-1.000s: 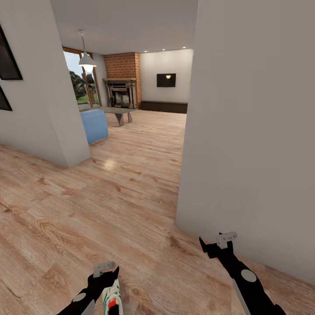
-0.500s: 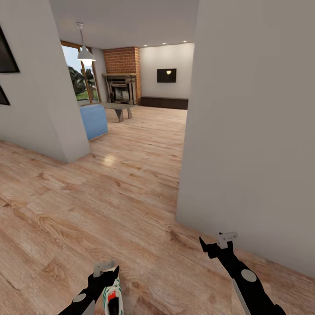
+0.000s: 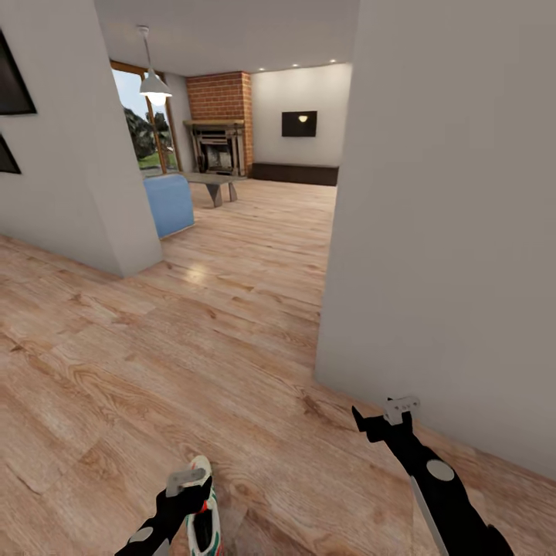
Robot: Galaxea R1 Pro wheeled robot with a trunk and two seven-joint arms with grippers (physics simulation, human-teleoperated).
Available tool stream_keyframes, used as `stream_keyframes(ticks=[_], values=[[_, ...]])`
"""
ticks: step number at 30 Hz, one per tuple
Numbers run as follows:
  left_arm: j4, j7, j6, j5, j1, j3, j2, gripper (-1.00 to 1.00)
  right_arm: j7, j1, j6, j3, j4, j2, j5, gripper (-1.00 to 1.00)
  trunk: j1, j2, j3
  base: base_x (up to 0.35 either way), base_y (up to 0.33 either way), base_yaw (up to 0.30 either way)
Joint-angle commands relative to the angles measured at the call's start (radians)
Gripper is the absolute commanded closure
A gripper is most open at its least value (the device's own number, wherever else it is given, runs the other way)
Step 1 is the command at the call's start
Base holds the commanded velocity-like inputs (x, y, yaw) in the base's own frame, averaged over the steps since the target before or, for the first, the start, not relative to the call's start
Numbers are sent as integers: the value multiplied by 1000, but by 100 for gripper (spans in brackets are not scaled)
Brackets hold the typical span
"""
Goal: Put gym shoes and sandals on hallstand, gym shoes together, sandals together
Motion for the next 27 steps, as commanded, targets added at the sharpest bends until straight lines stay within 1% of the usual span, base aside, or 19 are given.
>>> stream_keyframes(ticks=[1, 2, 6, 7, 9, 12, 15, 18, 21, 22, 27], values=[[1, -8, -2, 2, 1, 8, -1, -100, 7, 0, 21, -2, -15, 1, 10, -100, 4, -8, -6, 0, 0, 66], [2, -8, -2, 2, 4, 8, -4, -100, 7, 0, 57, 0, -47, 2, 10, -100, 8, -15, -10, 0, 0, 66], [2, -7, -2, 0, 6, 8, -12, -100, 7, 0, 81, 0, -71, 2, 10, -100, 23, -43, -29, 0, 0, 66], [0, -7, -3, -1, 7, 8, -18, -100, 7, 0, 91, 1, -80, 3, 10, -100, 23, -43, -34, 0, 0, 28], [-2, -7, -3, -2, 7, 8, -20, -100, 7, 0, 95, 0, -84, 3, 10, -100, 24, -43, -42, 0, 0, 16], [0, -2, -9, 0, 9, 10, -21, -100, 7, 0, 98, -1, -88, 4, 10, -100, 24, -43, -43, 0, 0, -111], [1, 18, -19, 10, 10, 12, -22, -100, 7, 0, 98, -1, -88, 4, 10, -100, 24, -43, -43, 0, 0, -97], [2, 58, -33, 26, 11, 13, -26, -100, 7, 0, 98, -1, -87, 4, 10, -100, 24, -43, -43, 0, 0, -50], [2, 111, -48, 39, 12, 13, -41, -100, 7, 0, 98, -1, -87, 5, 10, -100, 24, -43, -43, 0, 0, -26], [2, 147, -56, 43, 12, 13, -57, -100, 7, 0, 98, -1, -86, 5, 10, -100, 24, -43, -43, 0, 0, -13], [2, 230, -72, 45, 13, 11, -100, -100, 7, 0, 98, -1, -88, 5, 10, -100, 24, -43, -43, 0, 0, -7]])
